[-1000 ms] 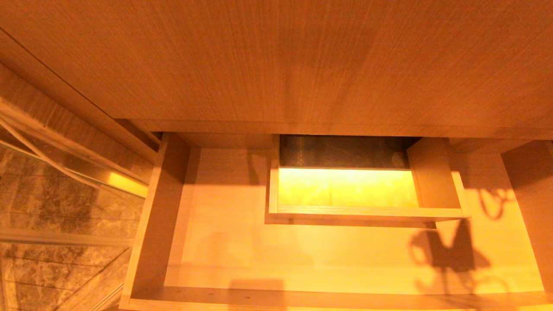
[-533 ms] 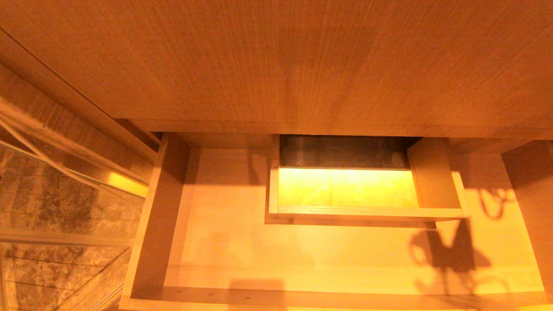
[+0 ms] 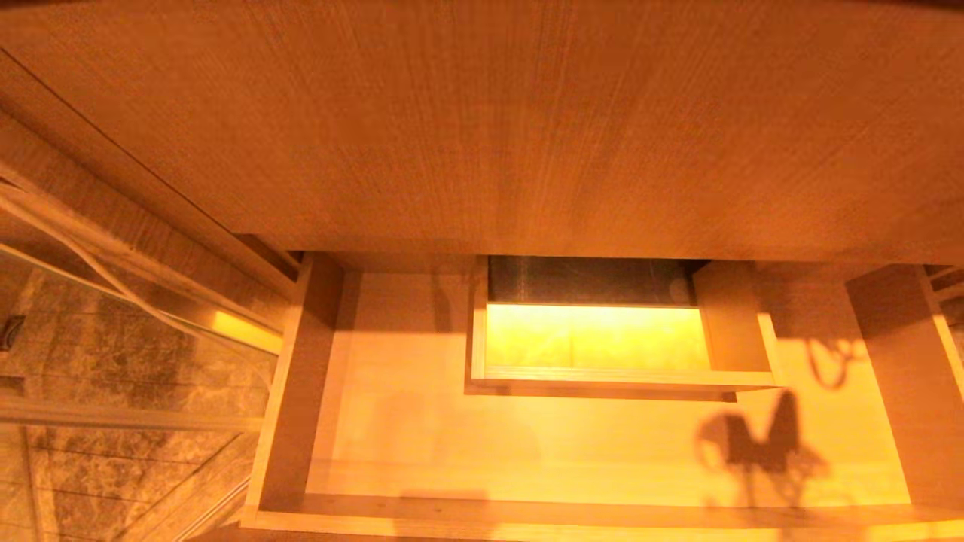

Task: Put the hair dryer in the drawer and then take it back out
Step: Pick up the hairdryer

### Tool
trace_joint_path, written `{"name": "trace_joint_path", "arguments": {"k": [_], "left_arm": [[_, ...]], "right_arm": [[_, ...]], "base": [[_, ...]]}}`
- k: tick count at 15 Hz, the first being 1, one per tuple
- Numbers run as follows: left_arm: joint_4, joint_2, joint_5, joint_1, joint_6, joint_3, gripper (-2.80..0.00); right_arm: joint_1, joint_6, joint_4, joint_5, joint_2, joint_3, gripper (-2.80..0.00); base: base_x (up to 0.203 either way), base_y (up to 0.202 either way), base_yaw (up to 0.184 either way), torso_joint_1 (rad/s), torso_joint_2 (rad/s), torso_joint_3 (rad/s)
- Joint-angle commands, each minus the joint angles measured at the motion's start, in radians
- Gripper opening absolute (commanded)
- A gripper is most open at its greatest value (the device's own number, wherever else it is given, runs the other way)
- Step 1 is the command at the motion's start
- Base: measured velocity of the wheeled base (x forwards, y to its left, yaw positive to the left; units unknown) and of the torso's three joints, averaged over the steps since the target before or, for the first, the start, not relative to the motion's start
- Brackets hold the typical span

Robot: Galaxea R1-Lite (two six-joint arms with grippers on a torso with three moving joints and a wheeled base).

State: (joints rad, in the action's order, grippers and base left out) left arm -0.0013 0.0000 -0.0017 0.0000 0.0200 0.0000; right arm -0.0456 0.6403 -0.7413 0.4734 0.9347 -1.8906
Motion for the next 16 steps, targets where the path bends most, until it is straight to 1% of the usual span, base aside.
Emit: {"name": "trace_joint_path", "arguments": {"k": [1, 8, 9, 12, 14, 16], "left_arm": [[0.0, 0.0, 0.0, 0.0, 0.0, 0.002, -2.8], [0.0, 0.0, 0.0, 0.0, 0.0, 0.002, -2.8], [0.0, 0.0, 0.0, 0.0, 0.0, 0.002, -2.8], [0.0, 0.0, 0.0, 0.0, 0.0, 0.002, -2.8], [0.0, 0.0, 0.0, 0.0, 0.0, 0.002, -2.8], [0.0, 0.0, 0.0, 0.0, 0.0, 0.002, -2.8]], "right_arm": [[0.0, 0.004, -0.004, 0.002, -0.004, 0.001, -2.8], [0.0, 0.007, -0.006, 0.002, -0.01, 0.004, -2.8], [0.0, 0.007, -0.006, 0.002, -0.01, 0.01, -2.8], [0.001, 0.024, 0.009, 0.003, 0.021, -0.002, -2.8], [0.003, 0.046, 0.012, 0.012, 0.06, -0.039, -2.8], [0.005, 0.095, 0.08, 0.016, 0.111, -0.052, -2.8]], "base": [[0.0, 0.0, 0.0, 0.1, -0.46, -0.359], [0.0, 0.0, 0.0, 0.138, -0.47, -0.34], [0.0, 0.0, 0.0, 0.095, -0.3, -0.2], [0.0, 0.0, 0.0, 0.036, -0.11, -0.075], [0.0, 0.0, 0.0, 0.007, -0.01, -0.012], [0.0, 0.0, 0.0, 0.0, 0.0, 0.0]]}}
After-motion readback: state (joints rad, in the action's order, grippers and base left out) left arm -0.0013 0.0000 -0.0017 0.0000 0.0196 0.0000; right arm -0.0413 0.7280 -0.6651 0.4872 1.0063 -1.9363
